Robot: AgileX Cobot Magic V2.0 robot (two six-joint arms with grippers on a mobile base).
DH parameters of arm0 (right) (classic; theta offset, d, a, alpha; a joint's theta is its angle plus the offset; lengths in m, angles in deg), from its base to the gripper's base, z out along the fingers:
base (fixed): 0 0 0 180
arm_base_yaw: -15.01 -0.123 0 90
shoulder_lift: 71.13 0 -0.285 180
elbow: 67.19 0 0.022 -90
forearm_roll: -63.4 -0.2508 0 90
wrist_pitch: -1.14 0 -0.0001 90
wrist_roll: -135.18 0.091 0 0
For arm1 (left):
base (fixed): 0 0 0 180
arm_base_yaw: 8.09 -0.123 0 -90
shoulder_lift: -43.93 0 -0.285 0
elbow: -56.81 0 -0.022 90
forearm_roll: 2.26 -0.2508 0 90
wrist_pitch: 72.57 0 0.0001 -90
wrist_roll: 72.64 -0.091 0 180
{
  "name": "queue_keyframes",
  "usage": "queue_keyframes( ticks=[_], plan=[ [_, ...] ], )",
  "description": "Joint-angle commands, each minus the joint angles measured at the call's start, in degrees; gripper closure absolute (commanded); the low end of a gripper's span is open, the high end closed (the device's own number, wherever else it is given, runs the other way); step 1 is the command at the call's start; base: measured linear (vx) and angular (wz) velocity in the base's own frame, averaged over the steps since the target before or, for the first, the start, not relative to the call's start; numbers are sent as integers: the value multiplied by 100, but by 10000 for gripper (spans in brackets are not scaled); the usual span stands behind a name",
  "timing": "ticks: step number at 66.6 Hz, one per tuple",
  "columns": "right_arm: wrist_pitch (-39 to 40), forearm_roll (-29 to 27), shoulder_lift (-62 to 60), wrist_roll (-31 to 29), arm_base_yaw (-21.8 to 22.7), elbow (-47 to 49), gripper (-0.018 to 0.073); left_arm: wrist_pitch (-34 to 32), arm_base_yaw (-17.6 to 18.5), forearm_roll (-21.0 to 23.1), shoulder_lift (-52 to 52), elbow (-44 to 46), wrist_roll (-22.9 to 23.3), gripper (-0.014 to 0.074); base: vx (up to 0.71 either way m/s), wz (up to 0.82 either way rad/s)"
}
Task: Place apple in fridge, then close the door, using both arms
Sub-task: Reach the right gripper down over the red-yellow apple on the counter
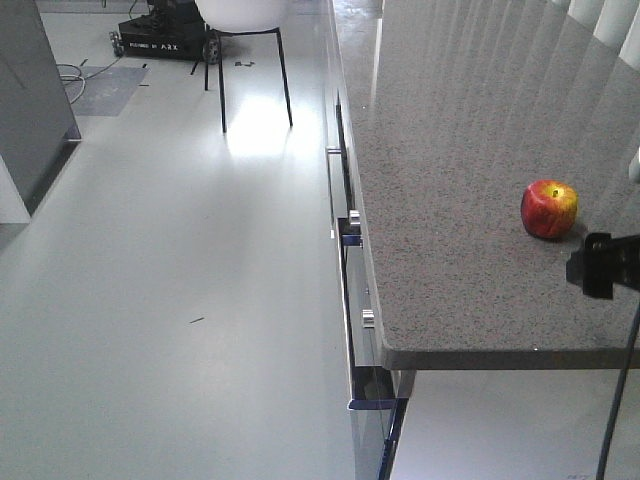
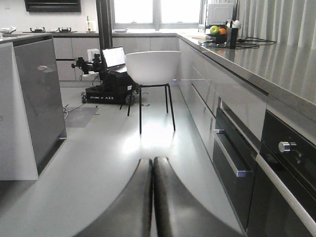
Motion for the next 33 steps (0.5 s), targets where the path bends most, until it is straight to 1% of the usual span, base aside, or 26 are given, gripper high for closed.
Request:
queue_keyframes(
  ticks=[1, 7, 18, 33],
  plan=[
    [224, -212, 357, -298, 164, 535, -119, -400, -22, 0, 81, -66, 28, 603, 0, 0],
    [234, -316, 829, -409, 166, 958, -115, -400, -22, 0, 81, -66, 28, 603, 0, 0],
    [217, -282, 1588, -409, 160, 1709, -109, -400, -22, 0, 81, -66, 28, 603, 0, 0],
    [-188, -22, 2522, -402, 160, 2779, -101, -400, -22, 0, 81, -66, 28, 603, 0, 0]
  ],
)
